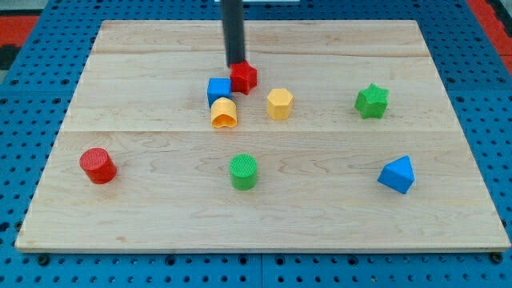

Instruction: Move the green star to the right of the red star

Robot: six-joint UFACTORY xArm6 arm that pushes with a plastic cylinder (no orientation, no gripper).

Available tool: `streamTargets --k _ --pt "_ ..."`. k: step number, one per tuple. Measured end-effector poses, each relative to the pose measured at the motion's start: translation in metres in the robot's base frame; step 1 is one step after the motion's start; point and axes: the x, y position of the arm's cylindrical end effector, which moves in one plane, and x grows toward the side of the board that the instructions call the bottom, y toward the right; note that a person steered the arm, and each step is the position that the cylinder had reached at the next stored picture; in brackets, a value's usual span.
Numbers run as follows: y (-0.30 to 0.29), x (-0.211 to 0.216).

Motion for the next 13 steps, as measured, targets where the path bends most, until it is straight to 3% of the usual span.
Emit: streamTargets --k 1,3,4,5,9,11,13 --pt "0.003 -0.014" --pt "0.229 -0.007" --pt "0.243 0.044" --pt "0.223 0.081" --pt "0.167 0.118" --pt "0.105 0.096" --pt "0.102 0.056"
